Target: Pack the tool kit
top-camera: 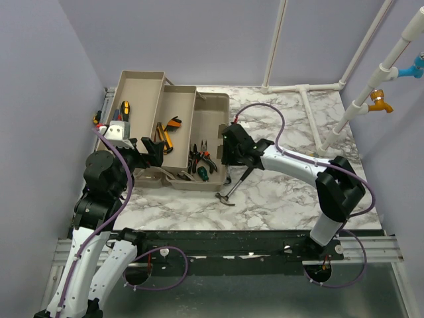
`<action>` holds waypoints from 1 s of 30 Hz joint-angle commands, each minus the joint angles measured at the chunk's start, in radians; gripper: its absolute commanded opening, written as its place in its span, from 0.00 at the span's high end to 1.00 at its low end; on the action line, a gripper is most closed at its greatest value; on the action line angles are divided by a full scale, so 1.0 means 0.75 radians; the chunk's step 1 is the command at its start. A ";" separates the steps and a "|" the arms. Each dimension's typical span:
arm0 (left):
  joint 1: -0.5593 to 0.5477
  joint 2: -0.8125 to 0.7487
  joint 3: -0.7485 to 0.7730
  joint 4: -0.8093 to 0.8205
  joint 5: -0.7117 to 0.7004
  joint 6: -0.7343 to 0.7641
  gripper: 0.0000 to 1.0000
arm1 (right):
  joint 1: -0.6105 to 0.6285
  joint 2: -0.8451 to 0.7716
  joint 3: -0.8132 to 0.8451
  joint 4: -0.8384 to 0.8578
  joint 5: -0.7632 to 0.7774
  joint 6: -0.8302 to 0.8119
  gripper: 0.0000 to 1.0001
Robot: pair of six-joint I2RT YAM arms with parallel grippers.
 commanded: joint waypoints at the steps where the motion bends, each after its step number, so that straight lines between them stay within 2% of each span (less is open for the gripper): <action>1: 0.009 -0.009 0.004 0.014 -0.021 0.027 0.01 | -0.016 0.026 0.010 0.015 0.106 0.076 0.68; 4: 0.014 -0.019 0.002 0.011 -0.094 0.029 0.02 | -0.100 -0.007 -0.020 0.015 0.095 0.068 0.87; 6: 0.021 -0.013 0.008 0.000 -0.132 0.028 0.02 | -0.163 -0.033 -0.048 0.019 0.084 0.053 0.94; 10: 0.043 0.044 0.064 -0.060 -0.140 0.020 0.02 | -0.261 -0.093 -0.114 0.048 0.054 0.008 0.95; 15: 0.112 0.152 0.280 -0.191 -0.127 -0.042 0.01 | -0.286 -0.121 -0.165 0.095 0.026 -0.031 0.96; 17: 0.235 0.208 0.363 -0.225 0.016 -0.113 0.02 | -0.288 -0.113 -0.162 0.099 0.015 -0.036 0.96; 22: 0.657 0.433 0.532 -0.246 0.412 -0.306 0.01 | -0.288 -0.114 -0.164 0.123 -0.024 -0.047 0.96; 26: 1.031 0.582 0.456 -0.097 0.745 -0.528 0.02 | -0.289 -0.123 -0.175 0.148 -0.067 -0.054 0.96; 30: 1.196 0.697 0.312 0.010 0.816 -0.582 0.05 | -0.288 -0.128 -0.187 0.178 -0.120 -0.066 0.96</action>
